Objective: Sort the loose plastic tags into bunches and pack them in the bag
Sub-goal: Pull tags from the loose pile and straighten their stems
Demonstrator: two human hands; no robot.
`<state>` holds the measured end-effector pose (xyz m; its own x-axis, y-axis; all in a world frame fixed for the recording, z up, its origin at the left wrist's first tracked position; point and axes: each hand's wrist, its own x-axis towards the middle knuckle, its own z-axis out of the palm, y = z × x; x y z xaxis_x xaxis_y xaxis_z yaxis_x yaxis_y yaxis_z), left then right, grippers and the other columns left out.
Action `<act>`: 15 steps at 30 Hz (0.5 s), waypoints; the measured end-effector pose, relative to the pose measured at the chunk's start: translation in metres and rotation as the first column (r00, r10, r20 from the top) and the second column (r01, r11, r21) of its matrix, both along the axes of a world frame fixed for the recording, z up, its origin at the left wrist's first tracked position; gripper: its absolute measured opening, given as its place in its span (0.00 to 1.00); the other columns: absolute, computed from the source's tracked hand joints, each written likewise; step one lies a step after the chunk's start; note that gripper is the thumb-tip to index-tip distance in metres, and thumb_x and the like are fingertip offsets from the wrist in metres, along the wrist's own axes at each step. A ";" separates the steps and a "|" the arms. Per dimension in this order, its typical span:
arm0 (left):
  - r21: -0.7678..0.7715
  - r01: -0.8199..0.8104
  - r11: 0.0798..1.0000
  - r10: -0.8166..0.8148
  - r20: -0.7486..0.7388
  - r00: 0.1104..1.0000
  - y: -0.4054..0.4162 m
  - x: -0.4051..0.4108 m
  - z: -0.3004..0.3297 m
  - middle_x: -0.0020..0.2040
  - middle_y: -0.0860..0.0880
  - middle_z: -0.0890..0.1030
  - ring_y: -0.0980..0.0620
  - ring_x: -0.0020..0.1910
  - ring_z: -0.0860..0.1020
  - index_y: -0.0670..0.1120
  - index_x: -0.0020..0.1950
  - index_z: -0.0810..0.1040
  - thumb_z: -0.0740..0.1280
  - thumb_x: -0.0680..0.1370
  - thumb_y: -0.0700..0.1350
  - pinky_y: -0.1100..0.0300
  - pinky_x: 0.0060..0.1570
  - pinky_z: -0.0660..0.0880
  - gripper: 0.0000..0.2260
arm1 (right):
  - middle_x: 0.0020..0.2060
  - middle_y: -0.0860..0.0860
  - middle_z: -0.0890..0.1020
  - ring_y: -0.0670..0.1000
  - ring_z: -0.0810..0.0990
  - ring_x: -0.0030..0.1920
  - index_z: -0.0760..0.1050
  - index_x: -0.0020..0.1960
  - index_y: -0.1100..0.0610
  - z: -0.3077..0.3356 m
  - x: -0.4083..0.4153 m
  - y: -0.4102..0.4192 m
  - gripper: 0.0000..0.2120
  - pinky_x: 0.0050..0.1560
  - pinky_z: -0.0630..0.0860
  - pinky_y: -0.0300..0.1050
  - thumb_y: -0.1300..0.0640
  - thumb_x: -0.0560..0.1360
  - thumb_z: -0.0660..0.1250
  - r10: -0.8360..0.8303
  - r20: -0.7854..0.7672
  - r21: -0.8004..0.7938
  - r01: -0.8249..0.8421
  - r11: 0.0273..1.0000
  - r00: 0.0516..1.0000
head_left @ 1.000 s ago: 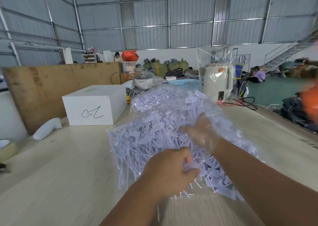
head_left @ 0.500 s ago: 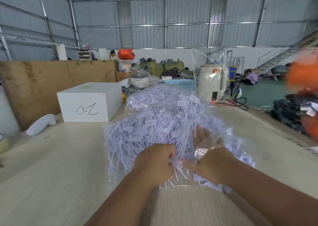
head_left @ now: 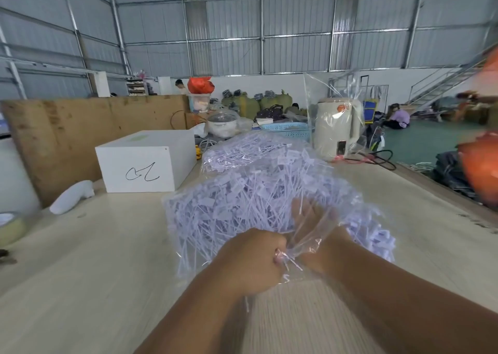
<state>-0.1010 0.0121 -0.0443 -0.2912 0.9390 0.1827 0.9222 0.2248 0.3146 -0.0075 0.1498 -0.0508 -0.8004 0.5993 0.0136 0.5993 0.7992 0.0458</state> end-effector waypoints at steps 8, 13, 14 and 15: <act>0.107 -0.075 0.991 0.082 -0.060 0.995 -0.010 0.000 0.019 0.40 0.55 0.75 0.54 0.41 0.76 0.56 0.43 0.70 0.67 0.71 0.42 0.59 0.37 0.71 0.10 | 0.68 0.63 0.72 0.66 0.63 0.73 0.71 0.68 0.58 -0.012 0.032 -0.037 0.27 0.71 0.50 0.71 0.42 0.79 0.50 0.144 -0.006 0.294 -0.136 0.946 0.990; 0.095 -0.239 0.966 0.252 -0.161 0.954 -0.035 -0.010 0.033 0.50 0.56 0.73 0.53 0.50 0.73 0.57 0.53 0.66 0.73 0.66 0.58 0.54 0.47 0.74 0.21 | 0.45 0.52 0.80 0.56 0.80 0.46 0.78 0.52 0.54 -0.008 0.031 -0.064 0.14 0.48 0.78 0.52 0.48 0.70 0.66 0.544 -0.162 0.412 -0.444 0.795 0.824; 0.023 -0.317 0.948 0.315 -0.197 0.928 -0.044 -0.016 0.031 0.52 0.54 0.73 0.51 0.52 0.73 0.56 0.54 0.66 0.73 0.65 0.60 0.54 0.49 0.74 0.25 | 0.45 0.52 0.79 0.55 0.79 0.46 0.77 0.53 0.54 -0.008 0.029 -0.068 0.14 0.46 0.77 0.50 0.48 0.71 0.64 0.575 -0.148 0.377 -0.492 0.785 0.805; -0.057 -0.393 0.918 0.369 -0.239 0.898 -0.054 -0.022 0.027 0.54 0.53 0.73 0.49 0.53 0.73 0.55 0.56 0.65 0.73 0.63 0.61 0.54 0.48 0.74 0.28 | 0.47 0.52 0.78 0.55 0.77 0.48 0.75 0.55 0.54 -0.008 0.025 -0.071 0.14 0.47 0.76 0.49 0.48 0.74 0.62 0.591 -0.133 0.325 -0.529 0.784 0.795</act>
